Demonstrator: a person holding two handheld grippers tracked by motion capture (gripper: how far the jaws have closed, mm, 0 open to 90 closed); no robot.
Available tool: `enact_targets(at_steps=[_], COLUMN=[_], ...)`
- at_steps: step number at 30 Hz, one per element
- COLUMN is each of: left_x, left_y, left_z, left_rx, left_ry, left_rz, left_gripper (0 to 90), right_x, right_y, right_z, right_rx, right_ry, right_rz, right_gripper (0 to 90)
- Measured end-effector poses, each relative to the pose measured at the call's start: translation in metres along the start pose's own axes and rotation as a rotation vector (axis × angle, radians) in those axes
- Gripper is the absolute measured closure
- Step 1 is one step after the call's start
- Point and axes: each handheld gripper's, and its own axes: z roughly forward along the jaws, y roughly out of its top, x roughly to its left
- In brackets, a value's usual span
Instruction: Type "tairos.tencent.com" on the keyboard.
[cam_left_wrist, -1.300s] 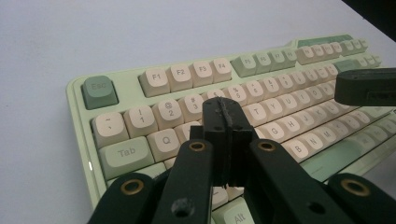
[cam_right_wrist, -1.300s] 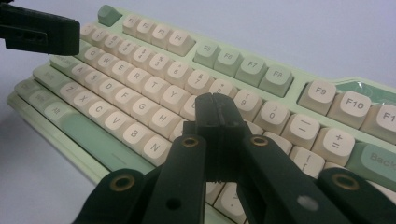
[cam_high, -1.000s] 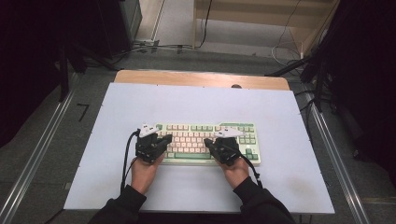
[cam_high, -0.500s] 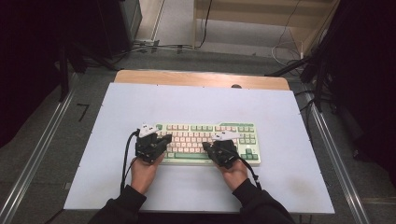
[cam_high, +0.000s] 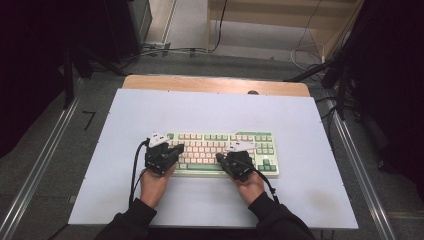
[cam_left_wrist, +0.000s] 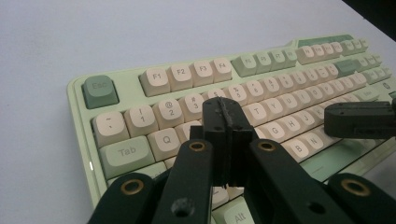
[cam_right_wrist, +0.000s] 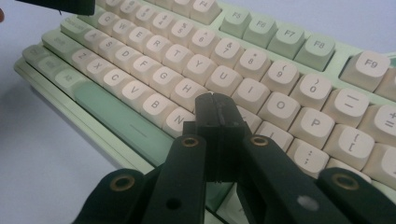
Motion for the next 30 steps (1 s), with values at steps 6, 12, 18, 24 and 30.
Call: enact_targets(at_steps=[6,12,18,24,30], left_x=[0.0,0.001,0.0,0.002,0.004], left_y=[0.0,0.0,0.0,0.001,0.001], left_z=[0.0,-0.001,-0.002,-0.004,-0.006], left_rx=[0.0,-0.003,-0.01,-0.016,-0.02], left_ry=[0.001,0.003,0.002,0.004,-0.007], left_rz=[0.001,-0.003,-0.003,-0.01,-0.017], left_gripper=[90.0,90.0,90.0,90.0,80.3], right_x=[0.002,-0.002,-0.007,-0.015,-0.021], right_y=[-0.002,0.001,0.004,0.005,0.005], right_z=[0.003,-0.004,-0.009,-0.017,-0.021], right_rx=[0.004,-0.026,-0.044,-0.066,-0.078], right_ry=[0.008,0.009,0.007,-0.007,-0.004], right_rz=[-0.003,0.014,0.035,0.05,0.065], right_gripper=[87.9,87.9,87.9,87.8,73.3])
